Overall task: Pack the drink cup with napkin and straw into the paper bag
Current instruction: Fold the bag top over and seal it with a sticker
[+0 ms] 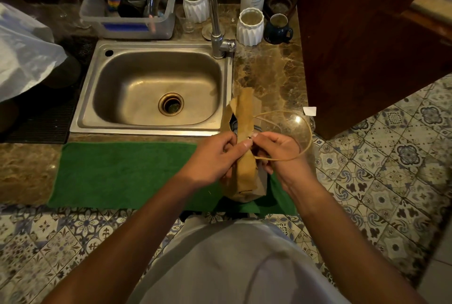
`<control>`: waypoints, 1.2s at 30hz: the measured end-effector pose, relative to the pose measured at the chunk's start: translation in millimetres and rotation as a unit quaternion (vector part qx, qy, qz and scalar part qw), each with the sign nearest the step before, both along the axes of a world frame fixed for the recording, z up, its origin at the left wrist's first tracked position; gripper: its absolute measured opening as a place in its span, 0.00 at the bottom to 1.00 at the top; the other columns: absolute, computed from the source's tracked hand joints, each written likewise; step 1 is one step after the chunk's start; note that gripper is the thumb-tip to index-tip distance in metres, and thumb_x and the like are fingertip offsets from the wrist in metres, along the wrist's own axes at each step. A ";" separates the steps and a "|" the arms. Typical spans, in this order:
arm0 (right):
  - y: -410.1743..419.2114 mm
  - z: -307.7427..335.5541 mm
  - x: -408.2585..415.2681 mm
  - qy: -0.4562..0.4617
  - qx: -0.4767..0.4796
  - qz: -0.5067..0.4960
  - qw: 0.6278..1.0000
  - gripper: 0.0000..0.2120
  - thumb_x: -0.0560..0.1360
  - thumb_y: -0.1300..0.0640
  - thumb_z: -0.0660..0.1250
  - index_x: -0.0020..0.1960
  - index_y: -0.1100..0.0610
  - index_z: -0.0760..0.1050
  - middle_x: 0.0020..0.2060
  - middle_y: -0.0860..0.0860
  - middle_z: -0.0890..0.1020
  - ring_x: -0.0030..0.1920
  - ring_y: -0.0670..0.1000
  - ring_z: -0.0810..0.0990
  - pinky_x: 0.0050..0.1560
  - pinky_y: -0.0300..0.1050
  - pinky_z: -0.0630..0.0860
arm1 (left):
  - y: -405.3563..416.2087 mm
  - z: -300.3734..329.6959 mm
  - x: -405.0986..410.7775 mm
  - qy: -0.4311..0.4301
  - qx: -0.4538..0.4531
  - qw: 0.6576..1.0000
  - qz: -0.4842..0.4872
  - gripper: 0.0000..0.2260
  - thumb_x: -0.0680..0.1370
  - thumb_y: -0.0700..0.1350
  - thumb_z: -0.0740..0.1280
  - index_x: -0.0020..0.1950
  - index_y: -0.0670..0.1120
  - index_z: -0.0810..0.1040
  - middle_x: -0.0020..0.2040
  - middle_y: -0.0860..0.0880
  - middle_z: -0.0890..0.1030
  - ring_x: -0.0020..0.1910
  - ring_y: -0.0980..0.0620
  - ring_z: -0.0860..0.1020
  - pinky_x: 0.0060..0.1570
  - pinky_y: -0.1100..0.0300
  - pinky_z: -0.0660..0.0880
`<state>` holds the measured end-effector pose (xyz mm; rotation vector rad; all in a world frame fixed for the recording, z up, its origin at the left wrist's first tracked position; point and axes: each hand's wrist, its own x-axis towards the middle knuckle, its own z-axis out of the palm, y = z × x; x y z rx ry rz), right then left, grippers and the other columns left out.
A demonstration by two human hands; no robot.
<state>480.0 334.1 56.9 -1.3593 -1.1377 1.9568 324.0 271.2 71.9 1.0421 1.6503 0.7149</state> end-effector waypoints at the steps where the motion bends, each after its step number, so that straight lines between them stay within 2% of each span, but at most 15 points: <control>1: -0.2 0.0 0.0 0.012 -0.016 -0.006 1.000 0.14 0.80 0.54 0.69 0.38 0.55 0.84 0.25 0.52 0.75 0.23 0.48 0.68 0.20 0.38 0.62 | 0.4 -0.1 0.6 -0.010 -0.009 1.000 -0.005 0.17 0.82 0.53 0.65 0.50 0.38 0.77 0.33 0.43 0.80 0.28 0.49 0.78 0.26 0.60 0.74; 5: 1.1 0.9 3.6 0.037 -0.066 -0.032 0.997 0.14 0.80 0.51 0.68 0.42 0.58 0.85 0.26 0.52 0.79 0.22 0.48 0.71 0.22 0.39 0.66 | 2.2 -0.1 1.5 -0.037 -0.027 0.999 -0.012 0.16 0.83 0.53 0.64 0.54 0.40 0.80 0.36 0.42 0.81 0.29 0.49 0.77 0.27 0.60 0.74; 8: 2.4 2.5 7.1 0.032 -0.055 0.004 0.998 0.15 0.80 0.51 0.67 0.43 0.57 0.87 0.32 0.54 0.83 0.26 0.49 0.74 0.25 0.39 0.69 | 3.3 0.3 1.2 -0.061 -0.037 0.997 0.010 0.15 0.83 0.51 0.65 0.51 0.38 0.80 0.33 0.42 0.80 0.24 0.51 0.74 0.24 0.61 0.69; 10: 5.1 4.8 9.3 0.023 -0.042 0.029 0.998 0.14 0.81 0.53 0.66 0.45 0.59 0.86 0.31 0.53 0.82 0.27 0.48 0.73 0.26 0.39 0.68 | 2.9 1.6 1.1 -0.072 -0.045 0.996 0.023 0.16 0.82 0.51 0.66 0.50 0.37 0.80 0.32 0.43 0.79 0.23 0.51 0.73 0.24 0.60 0.67; 12: 7.6 8.0 10.6 0.014 -0.035 0.047 0.998 0.13 0.81 0.55 0.66 0.44 0.60 0.84 0.31 0.57 0.78 0.30 0.51 0.70 0.27 0.38 0.67 | 2.4 2.8 0.3 -0.082 -0.049 0.995 0.024 0.20 0.81 0.54 0.67 0.50 0.36 0.80 0.31 0.45 0.80 0.24 0.51 0.73 0.25 0.60 0.68; 14: 8.5 7.8 11.0 0.025 -0.041 0.049 0.998 0.11 0.80 0.56 0.67 0.43 0.57 0.86 0.37 0.62 0.77 0.34 0.56 0.71 0.33 0.40 0.70 | 1.6 3.3 -0.7 -0.077 -0.061 0.995 0.021 0.26 0.80 0.60 0.66 0.48 0.34 0.79 0.31 0.45 0.80 0.25 0.51 0.74 0.25 0.60 0.68; 16: 7.8 6.4 9.9 0.044 -0.064 0.035 0.996 0.11 0.79 0.58 0.67 0.42 0.57 0.86 0.38 0.62 0.80 0.35 0.57 0.75 0.39 0.45 0.71 | 0.9 3.5 -1.1 -0.062 -0.074 0.995 0.012 0.34 0.77 0.67 0.63 0.45 0.34 0.80 0.31 0.39 0.80 0.26 0.48 0.74 0.25 0.60 0.69; 17: 6.7 5.4 8.4 0.052 -0.079 0.036 0.995 0.11 0.79 0.59 0.67 0.43 0.60 0.84 0.36 0.61 0.79 0.33 0.55 0.75 0.37 0.45 0.71 | 0.3 2.7 -1.0 -0.048 -0.079 0.996 0.005 0.36 0.76 0.70 0.60 0.41 0.35 0.81 0.32 0.37 0.81 0.26 0.46 0.75 0.25 0.60 0.71; 20: 1.0 5.6 0.2 0.094 -0.114 0.055 0.987 0.07 0.78 0.60 0.67 0.48 0.63 0.82 0.33 0.57 0.81 0.28 0.50 0.75 0.30 0.42 0.73 | -3.7 -0.3 -2.1 -0.020 -0.072 0.997 0.007 0.30 0.78 0.69 0.57 0.33 0.49 0.83 0.29 0.40 0.80 0.26 0.45 0.77 0.28 0.59 0.74; 23: -3.7 2.2 -8.6 0.142 -0.125 0.065 0.980 0.17 0.74 0.57 0.71 0.58 0.67 0.82 0.39 0.60 0.84 0.34 0.53 0.78 0.34 0.44 0.79 | -7.8 -2.1 -12.4 -0.032 -0.054 0.998 0.028 0.21 0.82 0.61 0.59 0.37 0.58 0.85 0.32 0.47 0.84 0.28 0.50 0.79 0.28 0.60 0.76; 25: -5.2 -0.1 -10.3 0.159 -0.130 0.069 0.976 0.21 0.74 0.56 0.68 0.63 0.67 0.80 0.43 0.62 0.84 0.39 0.55 0.79 0.39 0.46 0.80 | -8.6 -1.2 -21.6 -0.038 -0.053 0.997 0.028 0.17 0.83 0.57 0.62 0.41 0.53 0.85 0.34 0.48 0.85 0.31 0.52 0.81 0.30 0.61 0.78; 27: -5.6 -3.2 -9.7 0.162 -0.118 0.085 0.976 0.19 0.80 0.57 0.62 0.66 0.66 0.78 0.48 0.62 0.85 0.45 0.57 0.83 0.41 0.47 0.81 | -7.7 1.7 -30.1 -0.039 -0.043 0.998 0.025 0.10 0.83 0.51 0.65 0.46 0.50 0.84 0.35 0.49 0.85 0.32 0.55 0.81 0.30 0.63 0.77; 29: -5.6 -3.8 -9.2 0.171 -0.114 0.106 0.973 0.20 0.81 0.57 0.59 0.69 0.65 0.76 0.53 0.64 0.84 0.48 0.58 0.84 0.43 0.48 0.81 | -6.5 3.6 -35.0 -0.033 -0.030 0.999 0.020 0.05 0.82 0.46 0.67 0.51 0.49 0.83 0.39 0.46 0.85 0.35 0.54 0.81 0.31 0.64 0.77; 33: -5.3 -1.2 -8.7 0.171 -0.101 0.108 0.974 0.22 0.78 0.56 0.61 0.68 0.65 0.76 0.54 0.65 0.84 0.49 0.59 0.84 0.45 0.50 0.81 | -8.0 3.8 -35.6 -0.019 -0.023 0.999 0.029 0.07 0.83 0.46 0.65 0.55 0.48 0.82 0.49 0.37 0.85 0.41 0.47 0.83 0.36 0.59 0.79; 36: -1.8 5.9 -2.0 0.137 -0.062 0.115 0.982 0.16 0.83 0.59 0.61 0.67 0.64 0.78 0.58 0.64 0.85 0.52 0.59 0.83 0.48 0.51 0.81 | -8.6 2.3 -35.5 0.009 -0.028 0.998 0.052 0.07 0.83 0.47 0.64 0.53 0.50 0.82 0.47 0.43 0.86 0.44 0.46 0.84 0.47 0.51 0.79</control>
